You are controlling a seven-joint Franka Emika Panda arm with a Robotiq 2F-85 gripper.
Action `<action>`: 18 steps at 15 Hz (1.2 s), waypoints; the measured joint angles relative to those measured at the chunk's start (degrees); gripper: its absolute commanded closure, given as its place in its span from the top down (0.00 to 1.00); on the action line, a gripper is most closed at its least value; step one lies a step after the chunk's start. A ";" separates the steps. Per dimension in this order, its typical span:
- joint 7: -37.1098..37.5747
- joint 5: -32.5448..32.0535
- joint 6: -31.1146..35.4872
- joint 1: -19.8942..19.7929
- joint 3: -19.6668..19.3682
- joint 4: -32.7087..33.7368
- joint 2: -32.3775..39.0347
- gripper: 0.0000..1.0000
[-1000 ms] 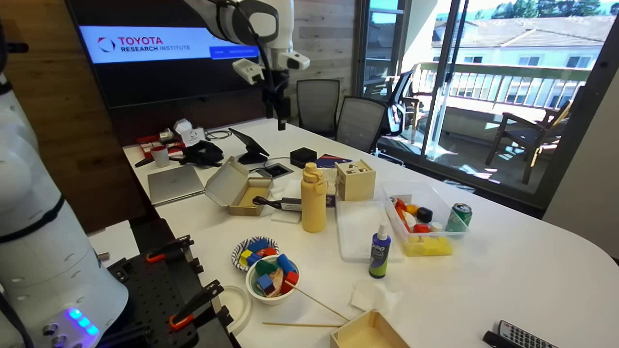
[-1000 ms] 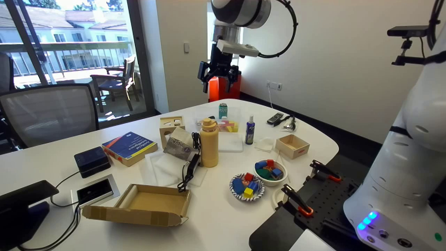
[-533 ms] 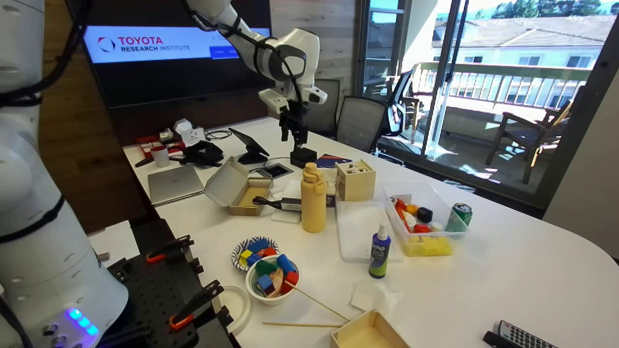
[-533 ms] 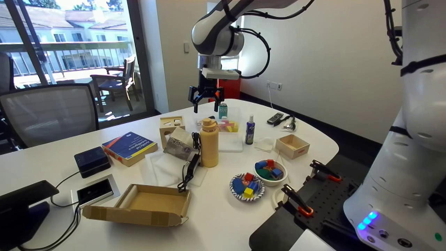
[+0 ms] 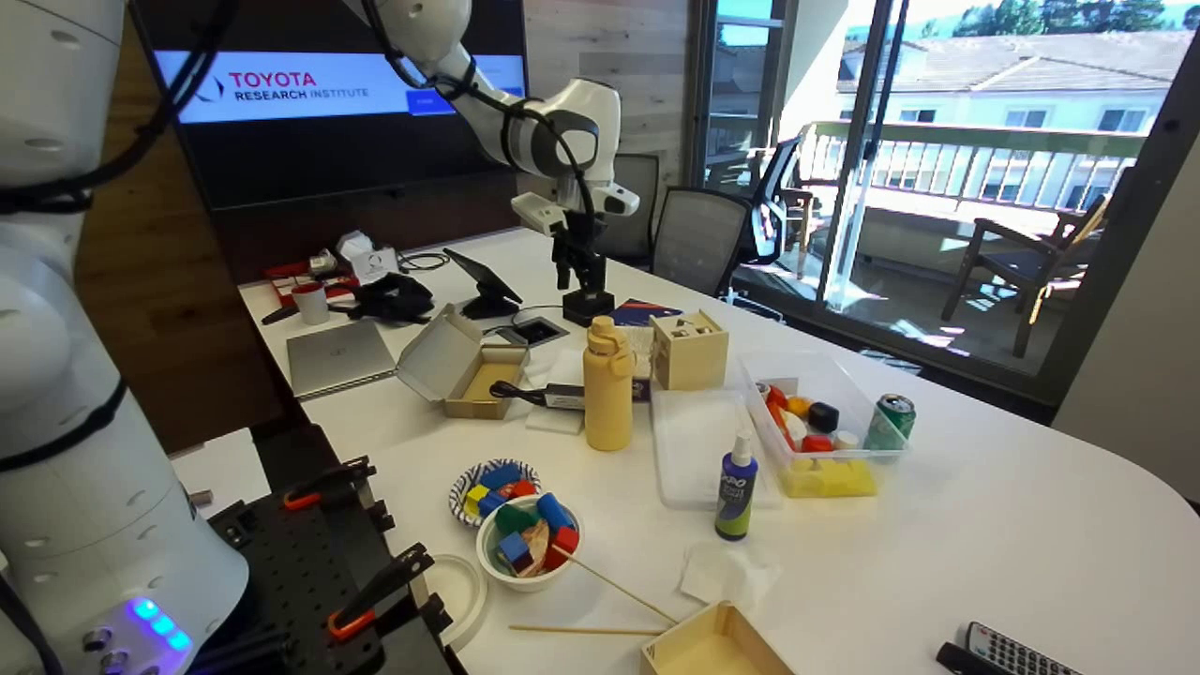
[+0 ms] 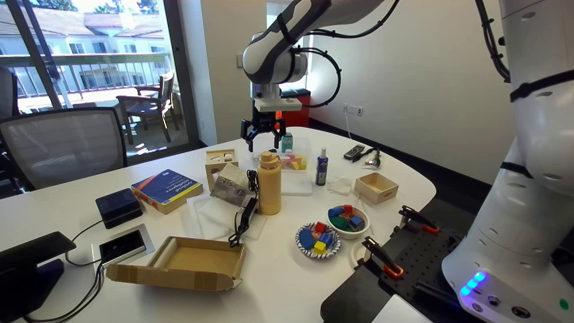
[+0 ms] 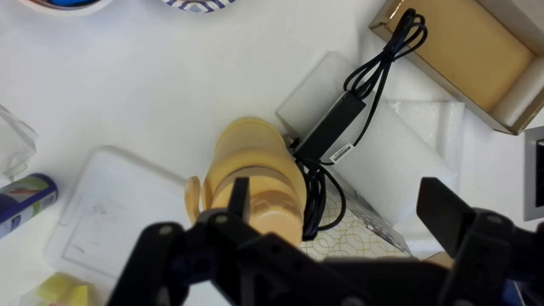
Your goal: Turn the beige bottle to the right and then left
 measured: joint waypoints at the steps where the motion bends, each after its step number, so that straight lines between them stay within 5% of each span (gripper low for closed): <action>1: 1.40 -1.39 1.02 0.53 -0.61 0.00 0.36 1.00; 8: 5.02 -4.98 6.83 2.03 -2.99 0.45 3.98 1.00; 9: 5.02 -5.00 7.40 2.03 -3.22 0.76 4.67 0.75; 10: 5.02 -5.00 7.78 2.02 -3.37 1.06 5.24 0.74; 17: 5.01 -5.10 9.67 2.13 -3.47 2.38 6.30 0.21; 18: 5.01 -5.14 9.67 2.13 -3.50 2.56 6.31 0.20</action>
